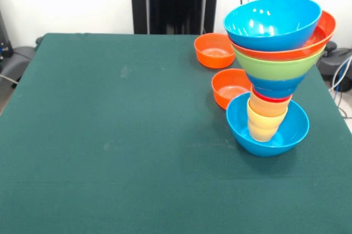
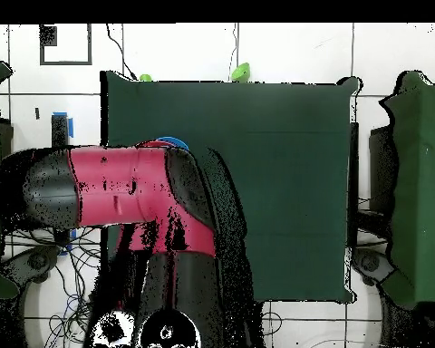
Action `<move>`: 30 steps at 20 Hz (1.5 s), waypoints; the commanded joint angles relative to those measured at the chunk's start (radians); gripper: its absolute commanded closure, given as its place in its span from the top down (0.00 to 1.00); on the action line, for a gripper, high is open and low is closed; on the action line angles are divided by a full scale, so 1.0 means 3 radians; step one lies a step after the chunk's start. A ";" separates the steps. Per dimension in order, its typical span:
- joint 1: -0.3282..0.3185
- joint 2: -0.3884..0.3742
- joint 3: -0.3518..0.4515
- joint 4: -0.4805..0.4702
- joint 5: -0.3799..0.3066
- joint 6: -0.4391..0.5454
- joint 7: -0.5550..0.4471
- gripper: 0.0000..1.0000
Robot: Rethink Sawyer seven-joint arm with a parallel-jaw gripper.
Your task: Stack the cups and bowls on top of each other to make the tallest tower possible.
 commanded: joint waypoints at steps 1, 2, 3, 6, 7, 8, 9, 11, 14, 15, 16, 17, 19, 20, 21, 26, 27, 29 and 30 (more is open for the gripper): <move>-0.0388 -0.0320 0.0326 0.0562 0.0118 0.0202 -0.0717 1.00; -0.0476 -0.0367 0.0345 0.0646 0.0131 0.0158 -0.0827 1.00; -0.0591 -0.0411 0.0371 0.0757 0.0145 0.0035 -0.0968 1.00; -0.0878 -0.0512 0.0490 0.1015 0.0148 -0.0196 -0.1309 1.00; -0.1014 -0.0547 0.0555 0.1115 0.0160 -0.0279 -0.1480 1.00; -0.1098 -0.0583 0.0598 0.1195 0.0162 -0.0325 -0.1567 1.00; -0.1210 -0.0607 0.0659 0.1267 0.0169 -0.0382 -0.1677 1.00; -0.1423 -0.0649 0.0788 0.1392 0.0177 -0.0477 -0.1881 1.00; -0.1726 -0.0689 0.0989 0.1531 0.0153 -0.0587 -0.2136 1.00; -0.1808 -0.0696 0.1038 0.1554 0.0135 -0.0601 -0.2207 1.00; -0.1890 -0.0702 0.1088 0.1577 0.0116 -0.0615 -0.2278 1.00; -0.1992 -0.0709 0.1139 0.1601 0.0103 -0.0615 -0.2374 1.00; -0.2135 -0.0718 0.1231 0.1638 0.0086 -0.0617 -0.2488 1.00; -0.2212 -0.0718 0.1275 0.1653 0.0079 -0.0614 -0.2569 1.00; -0.2323 -0.0714 0.1344 0.1686 0.0092 -0.0627 -0.2692 1.00; -0.2709 -0.0615 0.1614 0.1765 0.0018 -0.0778 -0.2969 1.00; -0.2780 -0.0583 0.1672 0.1779 -0.0005 -0.0824 -0.3002 1.00; -0.2930 -0.0495 0.1786 0.1794 -0.0080 -0.0919 -0.3070 1.00; -0.2976 -0.0471 0.1837 0.1797 -0.0116 -0.0946 -0.3061 1.00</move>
